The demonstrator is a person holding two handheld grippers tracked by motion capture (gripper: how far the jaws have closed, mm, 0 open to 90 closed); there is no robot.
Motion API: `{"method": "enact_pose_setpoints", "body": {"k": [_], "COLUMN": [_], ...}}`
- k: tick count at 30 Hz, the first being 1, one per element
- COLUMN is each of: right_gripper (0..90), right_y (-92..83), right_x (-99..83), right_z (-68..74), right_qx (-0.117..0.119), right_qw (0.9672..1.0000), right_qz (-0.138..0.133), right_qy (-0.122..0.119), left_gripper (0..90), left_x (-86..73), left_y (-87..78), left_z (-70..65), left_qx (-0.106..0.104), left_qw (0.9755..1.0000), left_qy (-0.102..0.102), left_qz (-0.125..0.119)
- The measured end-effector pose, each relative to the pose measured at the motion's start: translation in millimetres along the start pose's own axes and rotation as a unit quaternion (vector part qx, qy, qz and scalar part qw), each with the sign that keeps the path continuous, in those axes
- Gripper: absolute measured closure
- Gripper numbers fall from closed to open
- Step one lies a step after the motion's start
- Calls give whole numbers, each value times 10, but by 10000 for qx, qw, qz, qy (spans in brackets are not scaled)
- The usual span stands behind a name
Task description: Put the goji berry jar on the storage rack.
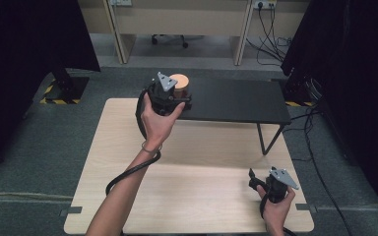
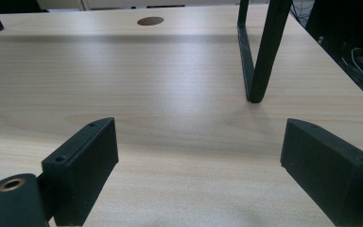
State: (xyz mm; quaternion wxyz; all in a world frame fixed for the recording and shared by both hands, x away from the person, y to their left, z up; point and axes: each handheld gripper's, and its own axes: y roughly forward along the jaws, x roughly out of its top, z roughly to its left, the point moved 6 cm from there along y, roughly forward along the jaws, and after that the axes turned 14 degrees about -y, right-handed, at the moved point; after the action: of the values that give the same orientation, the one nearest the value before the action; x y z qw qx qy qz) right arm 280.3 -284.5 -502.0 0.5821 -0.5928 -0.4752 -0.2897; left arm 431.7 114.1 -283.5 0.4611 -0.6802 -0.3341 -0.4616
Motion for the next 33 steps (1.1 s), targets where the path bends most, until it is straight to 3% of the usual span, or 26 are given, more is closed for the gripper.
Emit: {"method": "enact_pose_setpoints", "body": {"k": [2, 11, 24, 30, 33], "right_gripper": [119, 119, 119, 119, 120], "right_y": [0, -1, -3, -4, -3], "right_x": [0, 0, 6, 4, 5], "right_z": [5, 8, 20, 26, 24], "right_qx": [-6, -15, -24, -38, -36], "right_qw": [10000, 10000, 10000, 10000, 10000], "right_qz": [-1, -3, 23, 14, 18], "right_qy": [-16, -31, -46, -67, -63], "left_gripper": [26, 32, 33, 33, 34], "left_x": [4, -69, -476, -594, -670], "left_y": [-47, -212, -397, -574, -658], "left_z": [-1, -44, 55, 51, 72], "left_qx": [-45, 15, -79, -188, -257], "left_qw": [10000, 9999, 9996, 9988, 9989], "left_qy": [-47, 126, 100, 190, 180], "left_qz": [-31, -81, -237, -415, -350]}}
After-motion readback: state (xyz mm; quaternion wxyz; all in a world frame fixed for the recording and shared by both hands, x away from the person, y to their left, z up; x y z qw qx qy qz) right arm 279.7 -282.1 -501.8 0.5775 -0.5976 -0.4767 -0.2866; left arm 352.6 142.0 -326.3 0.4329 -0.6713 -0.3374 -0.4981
